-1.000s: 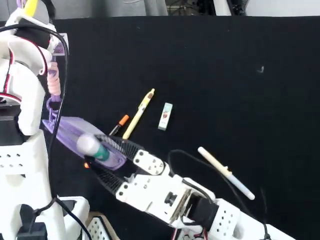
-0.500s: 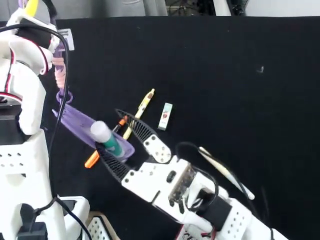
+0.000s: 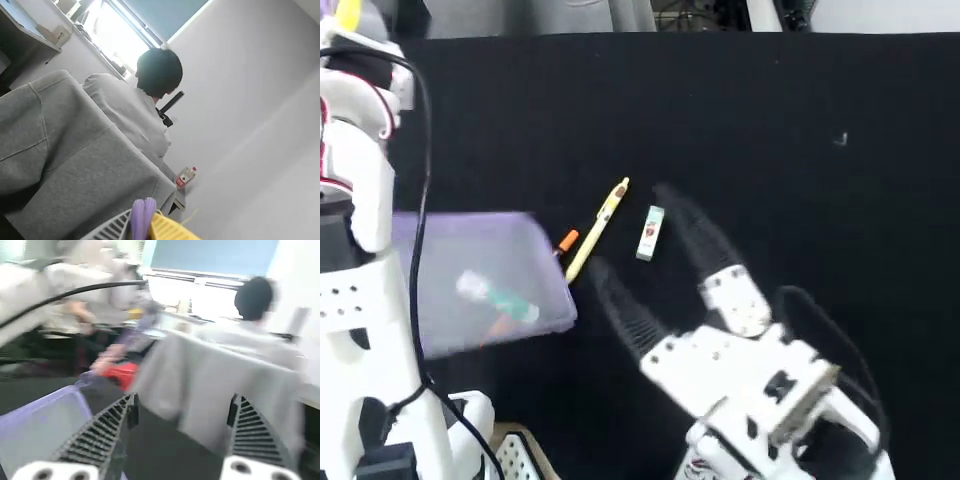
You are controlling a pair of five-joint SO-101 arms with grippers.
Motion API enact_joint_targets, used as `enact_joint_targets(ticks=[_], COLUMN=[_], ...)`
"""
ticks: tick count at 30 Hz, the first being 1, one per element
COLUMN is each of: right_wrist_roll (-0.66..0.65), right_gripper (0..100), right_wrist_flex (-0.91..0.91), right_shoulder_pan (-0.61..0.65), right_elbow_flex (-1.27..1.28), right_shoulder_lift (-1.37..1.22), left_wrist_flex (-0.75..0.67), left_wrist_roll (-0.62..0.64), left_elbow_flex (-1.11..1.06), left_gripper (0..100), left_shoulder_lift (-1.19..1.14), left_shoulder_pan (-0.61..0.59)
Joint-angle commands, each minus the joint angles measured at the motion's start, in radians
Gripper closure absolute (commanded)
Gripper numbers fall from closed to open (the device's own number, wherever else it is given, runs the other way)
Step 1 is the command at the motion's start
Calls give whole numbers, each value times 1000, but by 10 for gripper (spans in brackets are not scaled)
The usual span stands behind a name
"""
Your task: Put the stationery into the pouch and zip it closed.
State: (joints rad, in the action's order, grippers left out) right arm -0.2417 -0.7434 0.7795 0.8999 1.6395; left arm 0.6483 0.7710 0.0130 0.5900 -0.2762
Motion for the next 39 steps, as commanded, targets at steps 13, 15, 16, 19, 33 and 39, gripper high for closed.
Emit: enact_joint_targets(ticks=[13, 15, 16, 19, 33, 39], right_wrist_roll=[410, 466, 491, 537, 617, 617], right_gripper=[719, 719, 719, 719, 720, 720], right_wrist_flex=[55, 78, 91, 95, -91, -86], right_shoulder_pan=[-431, -433, -431, -431, -433, -433], right_elbow_flex=[-59, -64, -67, -113, -414, -424], right_shoulder_lift=[-685, -783, -832, -974, -1457, -1520], left_wrist_flex=[-117, -112, -112, -112, -172, -201], left_wrist_roll=[11, 11, 11, 8, 2, -109], left_elbow_flex=[-44, -39, -39, -38, 10, 196], left_gripper=[967, 967, 967, 967, 966, 967], left_shoulder_lift=[15, 15, 15, 17, 17, 15], left_shoulder_pan=[-22, -28, -31, -33, -25, -24])
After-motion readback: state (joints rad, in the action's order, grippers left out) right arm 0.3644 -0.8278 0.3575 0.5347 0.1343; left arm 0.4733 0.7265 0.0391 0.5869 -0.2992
